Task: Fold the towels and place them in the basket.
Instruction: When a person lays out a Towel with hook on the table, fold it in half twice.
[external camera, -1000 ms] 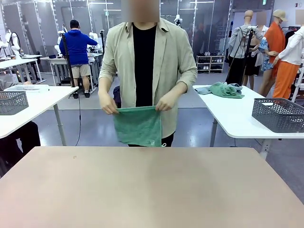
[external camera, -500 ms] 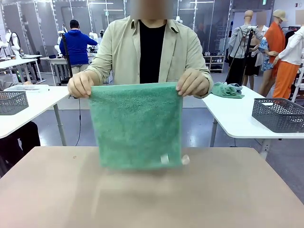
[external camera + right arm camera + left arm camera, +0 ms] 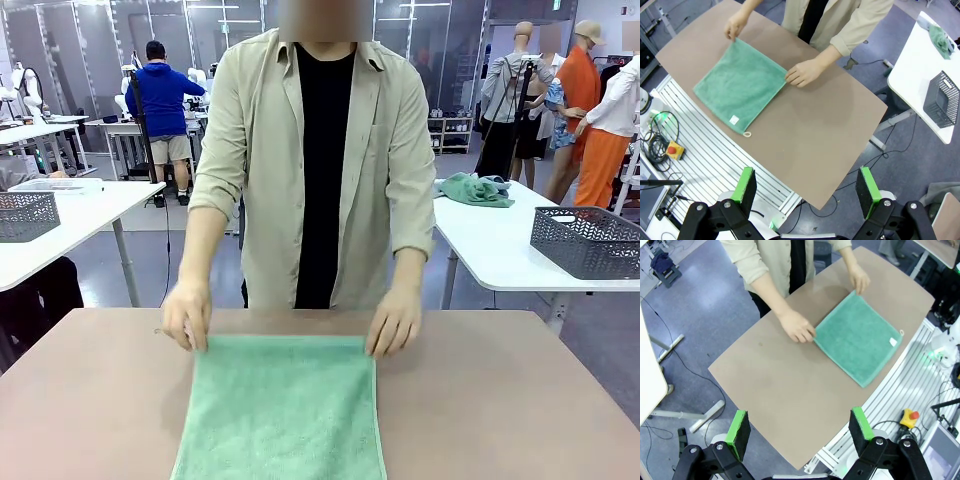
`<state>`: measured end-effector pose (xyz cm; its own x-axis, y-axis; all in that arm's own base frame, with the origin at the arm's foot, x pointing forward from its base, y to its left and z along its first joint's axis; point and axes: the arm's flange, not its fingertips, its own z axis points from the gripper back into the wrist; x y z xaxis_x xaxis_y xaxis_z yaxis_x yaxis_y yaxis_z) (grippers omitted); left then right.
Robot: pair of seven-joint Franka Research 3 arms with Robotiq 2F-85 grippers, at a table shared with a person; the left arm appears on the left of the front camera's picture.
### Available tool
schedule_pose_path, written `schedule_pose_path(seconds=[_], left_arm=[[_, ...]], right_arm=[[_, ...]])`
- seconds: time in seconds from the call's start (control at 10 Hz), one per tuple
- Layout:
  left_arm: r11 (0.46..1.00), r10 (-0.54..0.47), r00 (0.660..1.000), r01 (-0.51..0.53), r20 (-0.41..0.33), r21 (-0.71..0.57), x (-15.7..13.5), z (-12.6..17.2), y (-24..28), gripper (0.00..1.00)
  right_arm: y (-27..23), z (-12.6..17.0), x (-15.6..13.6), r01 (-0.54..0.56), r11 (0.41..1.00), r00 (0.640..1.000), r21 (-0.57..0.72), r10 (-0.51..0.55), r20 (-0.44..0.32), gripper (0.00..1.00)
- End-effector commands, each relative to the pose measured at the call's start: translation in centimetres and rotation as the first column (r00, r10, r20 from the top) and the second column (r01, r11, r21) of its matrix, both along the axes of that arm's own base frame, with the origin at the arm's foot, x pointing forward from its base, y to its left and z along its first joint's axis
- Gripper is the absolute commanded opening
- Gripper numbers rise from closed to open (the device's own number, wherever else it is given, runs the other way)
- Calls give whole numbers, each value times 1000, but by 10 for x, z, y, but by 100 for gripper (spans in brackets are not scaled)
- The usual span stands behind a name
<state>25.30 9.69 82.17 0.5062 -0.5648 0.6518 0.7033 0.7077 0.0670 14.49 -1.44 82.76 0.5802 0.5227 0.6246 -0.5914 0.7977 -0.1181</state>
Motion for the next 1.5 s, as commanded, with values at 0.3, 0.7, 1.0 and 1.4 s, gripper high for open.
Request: schedule_pose_path(seconds=[0.3, 0.7, 1.0, 1.4], left_arm=[[1000, -15, 1000, 15, 2, 1, 1, 0, -2, 100], [1000, -15, 1000, 15, 2, 1, 1, 0, -2, 100], [1000, -15, 1000, 15, 2, 1, 1, 0, -2, 100], [1000, 0, 1000, 0, 0, 0, 0, 0, 0, 100]], right_arm=[[0, 0, -1, -2, 1000, 1000, 0, 2, 1, 100], [0, 0, -1, -2, 1000, 1000, 0, 2, 1, 100], [0, 0, -1, -2, 1000, 1000, 0, 2, 1, 100], [7, 0, 3, -70, 996, 997, -62, 70, 7, 100]])
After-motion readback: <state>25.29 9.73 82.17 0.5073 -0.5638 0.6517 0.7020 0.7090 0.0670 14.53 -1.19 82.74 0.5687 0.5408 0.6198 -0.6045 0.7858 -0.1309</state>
